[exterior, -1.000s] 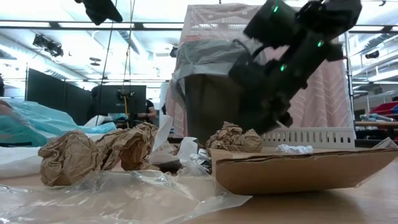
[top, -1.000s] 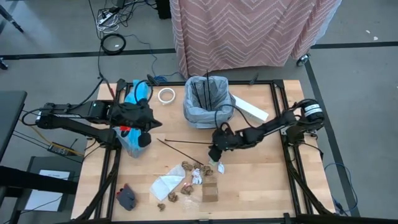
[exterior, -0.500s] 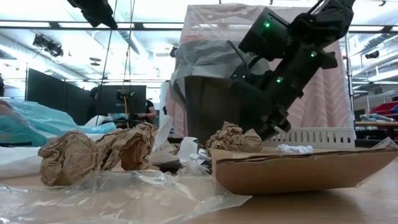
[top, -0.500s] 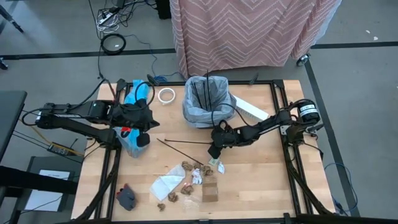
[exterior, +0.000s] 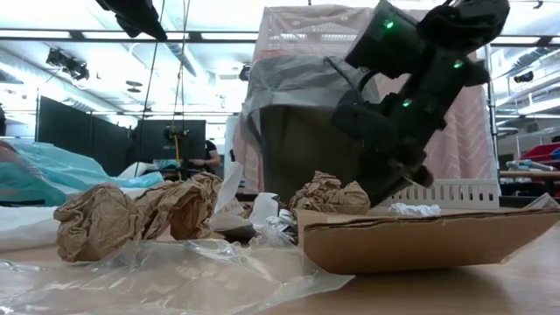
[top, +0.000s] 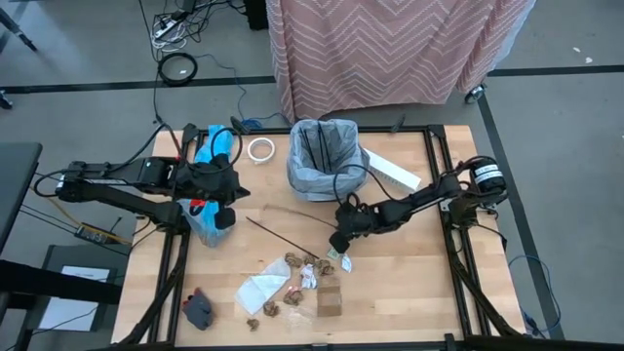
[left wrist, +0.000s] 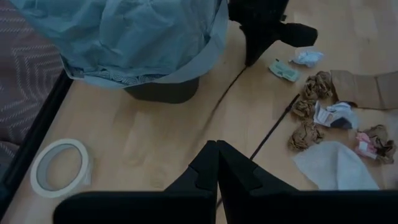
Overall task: Place trash/remove bag and relplace
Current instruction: Put the zip tie into the trash bin, then put the brown napkin into the trash bin
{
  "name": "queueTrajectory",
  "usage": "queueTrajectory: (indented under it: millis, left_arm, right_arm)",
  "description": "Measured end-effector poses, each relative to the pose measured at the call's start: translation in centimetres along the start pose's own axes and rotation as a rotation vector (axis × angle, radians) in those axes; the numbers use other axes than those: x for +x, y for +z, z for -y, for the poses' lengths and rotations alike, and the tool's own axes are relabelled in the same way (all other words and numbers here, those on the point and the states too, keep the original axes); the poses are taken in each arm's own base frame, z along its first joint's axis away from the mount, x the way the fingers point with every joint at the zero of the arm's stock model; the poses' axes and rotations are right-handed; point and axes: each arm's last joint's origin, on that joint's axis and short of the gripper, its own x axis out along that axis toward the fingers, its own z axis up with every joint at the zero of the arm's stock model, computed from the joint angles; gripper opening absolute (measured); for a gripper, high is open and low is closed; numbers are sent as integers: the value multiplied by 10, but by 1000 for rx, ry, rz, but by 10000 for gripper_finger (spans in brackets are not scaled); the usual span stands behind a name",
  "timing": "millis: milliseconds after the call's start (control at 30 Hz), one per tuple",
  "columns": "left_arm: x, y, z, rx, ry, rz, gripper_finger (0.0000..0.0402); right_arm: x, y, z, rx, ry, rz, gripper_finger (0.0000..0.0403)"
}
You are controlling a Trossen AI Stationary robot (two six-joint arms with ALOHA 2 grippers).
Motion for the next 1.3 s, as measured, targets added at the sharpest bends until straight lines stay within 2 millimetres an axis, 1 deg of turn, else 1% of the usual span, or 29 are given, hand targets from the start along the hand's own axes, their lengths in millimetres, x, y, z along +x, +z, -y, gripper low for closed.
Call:
queueTrajectory:
  millis: [67, 133, 233, 367, 467, 533, 667, 733, 800, 867, 900, 933, 967, 1033, 1133, 1200, 1300]
  left_arm:
    - [0, 0, 0, -7, 4, 2, 15]
    - [0, 1, -1, -8, 23, 8, 15]
    - [0, 1, -1, -9, 41, 12, 15]
    - [0, 1, -1, -9, 46, 15, 15]
    - [0, 1, -2, -9, 56, 17, 15]
    - [0, 1, -2, -10, 59, 19, 15]
    - [0, 1, -2, -11, 71, 23, 15]
    - [0, 2, -2, -11, 79, 25, 15]
    - [0, 2, -2, -14, 84, 26, 15]
    - [0, 1, -2, -17, 84, 25, 15]
    - [0, 2, -2, -18, 84, 25, 15]
    - [0, 1, -2, -18, 84, 25, 15]
    - [0, 1, -2, -18, 84, 24, 15]
    - [0, 1, -2, -18, 86, 22, 15]
    - [0, 1, -2, -19, 87, 22, 15]
    - [0, 1, -2, -20, 87, 22, 15]
    - [0, 1, -2, -19, 88, 21, 15]
  right_arm:
    - [-12, -5, -5, 7, 25, -14, 0]
    - [-30, -7, -15, -1, 71, -15, 0]
    - [-69, 2, -38, -12, 177, 60, 0]
    - [-118, 10, -57, -78, 231, 151, 0]
    - [-163, 26, -68, -110, 249, 275, 0]
    - [-184, 38, -70, -151, 204, 367, 0]
    - [-231, 74, -71, -218, 153, 579, 0]
    - [-248, 91, -69, -235, 97, 667, 0]
    - [-255, 105, -65, -238, 72, 701, 0]
    - [-253, 114, -62, -272, 115, 661, 3]
    - [-247, 115, -62, -291, 157, 611, 6]
    - [-238, 115, -64, -304, 195, 538, 12]
    - [-225, 113, -67, -316, 231, 454, 19]
    - [-194, 104, -79, -352, 303, 267, 39]
    - [-150, 82, -102, -400, 389, 38, 75]
    - [-120, 69, -112, -418, 380, -54, 98]
    - [-81, 57, -118, -432, 320, -119, 121]
